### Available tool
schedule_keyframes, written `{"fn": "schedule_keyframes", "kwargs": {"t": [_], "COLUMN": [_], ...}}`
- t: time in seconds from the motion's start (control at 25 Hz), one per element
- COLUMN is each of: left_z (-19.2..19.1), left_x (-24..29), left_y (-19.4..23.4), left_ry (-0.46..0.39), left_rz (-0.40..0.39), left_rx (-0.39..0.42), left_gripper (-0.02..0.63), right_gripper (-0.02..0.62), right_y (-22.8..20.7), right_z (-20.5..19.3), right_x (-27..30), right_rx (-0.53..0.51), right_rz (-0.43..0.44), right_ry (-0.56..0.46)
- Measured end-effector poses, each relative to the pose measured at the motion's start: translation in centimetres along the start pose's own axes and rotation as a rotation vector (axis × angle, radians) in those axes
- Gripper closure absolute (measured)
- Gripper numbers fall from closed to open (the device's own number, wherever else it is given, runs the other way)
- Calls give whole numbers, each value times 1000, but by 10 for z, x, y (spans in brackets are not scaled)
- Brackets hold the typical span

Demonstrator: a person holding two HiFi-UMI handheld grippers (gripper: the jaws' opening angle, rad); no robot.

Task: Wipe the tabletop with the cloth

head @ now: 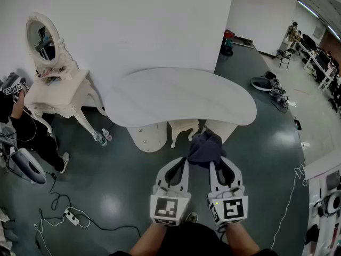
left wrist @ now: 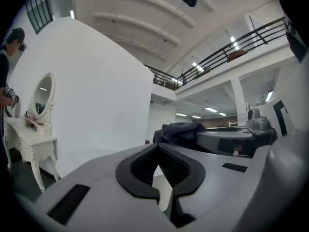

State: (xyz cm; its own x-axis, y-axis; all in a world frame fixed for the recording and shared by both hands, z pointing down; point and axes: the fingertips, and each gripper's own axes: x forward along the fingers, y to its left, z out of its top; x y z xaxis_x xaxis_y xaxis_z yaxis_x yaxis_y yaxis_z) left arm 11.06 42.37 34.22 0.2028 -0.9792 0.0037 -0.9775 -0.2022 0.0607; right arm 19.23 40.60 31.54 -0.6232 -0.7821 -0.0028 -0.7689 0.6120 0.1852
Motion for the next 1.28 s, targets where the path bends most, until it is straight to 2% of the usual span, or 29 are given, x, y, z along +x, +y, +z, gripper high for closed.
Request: {"fn": "schedule_keyframes", "kwargs": {"t": [0.2, 0.44, 0.56, 0.72, 0.88, 1.12, 1.28], "left_z": [-1, -12, -17, -40, -51, -53, -55], "left_x": [-4, 0, 9, 25, 58, 143, 199], "left_y": [11, 21, 24, 19, 25, 24, 7], "left_ry": [-21, 10, 2, 83, 108, 159, 186], "left_rz": [3, -40, -49, -67, -54, -61, -83], "left_rx": [-1, 35, 5, 5, -5, 74, 64], "left_gripper": [600, 600, 600, 600, 600, 600, 600], "right_gripper": [554, 554, 554, 554, 554, 554, 554], "right_y": [7, 10, 8, -5, -33, -84, -133], "right_z": [-3, -6, -15, -41, -59, -69, -79], "right_x": [3, 7, 8, 13, 38, 93, 119], "right_rx": [19, 44, 58, 70, 102, 143, 173], "right_rz": [-13, -61, -73, -76, -91, -56, -54], "right_ry": [-12, -11, 0, 53, 71, 55, 58]}}
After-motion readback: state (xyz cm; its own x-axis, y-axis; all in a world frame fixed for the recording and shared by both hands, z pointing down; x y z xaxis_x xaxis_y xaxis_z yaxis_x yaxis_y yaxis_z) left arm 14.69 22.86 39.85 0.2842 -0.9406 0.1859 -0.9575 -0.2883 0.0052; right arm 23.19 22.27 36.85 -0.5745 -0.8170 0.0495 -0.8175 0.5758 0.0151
